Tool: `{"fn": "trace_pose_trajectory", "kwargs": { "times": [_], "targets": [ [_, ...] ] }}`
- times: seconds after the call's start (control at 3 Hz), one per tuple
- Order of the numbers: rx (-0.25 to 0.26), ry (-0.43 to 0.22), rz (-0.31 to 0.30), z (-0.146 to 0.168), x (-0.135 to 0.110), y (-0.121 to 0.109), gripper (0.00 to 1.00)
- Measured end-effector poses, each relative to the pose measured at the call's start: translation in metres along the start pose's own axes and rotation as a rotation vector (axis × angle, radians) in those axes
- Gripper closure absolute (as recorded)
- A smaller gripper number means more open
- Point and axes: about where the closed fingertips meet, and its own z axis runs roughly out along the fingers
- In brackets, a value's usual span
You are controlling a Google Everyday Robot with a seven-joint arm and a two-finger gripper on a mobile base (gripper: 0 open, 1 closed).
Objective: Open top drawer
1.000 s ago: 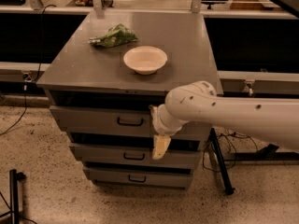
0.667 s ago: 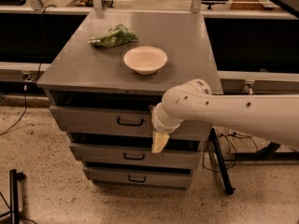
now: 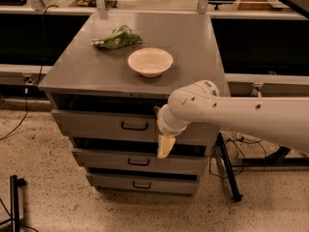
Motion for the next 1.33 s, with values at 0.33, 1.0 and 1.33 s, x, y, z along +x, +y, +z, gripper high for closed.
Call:
{"fn": "trace_pose_trajectory", "kwargs": {
  "times": [0.33, 1.0, 1.33],
  "targets": [
    [0.000, 0.000, 0.000, 0.000, 0.000, 0.000, 0.00],
    [-0.026, 0.025, -0.034, -0.022, -0.012, 0.006, 0.11],
    [-0.063, 0.036, -0.011, -0.024, -0.009, 0.022, 0.27]
  ]
}}
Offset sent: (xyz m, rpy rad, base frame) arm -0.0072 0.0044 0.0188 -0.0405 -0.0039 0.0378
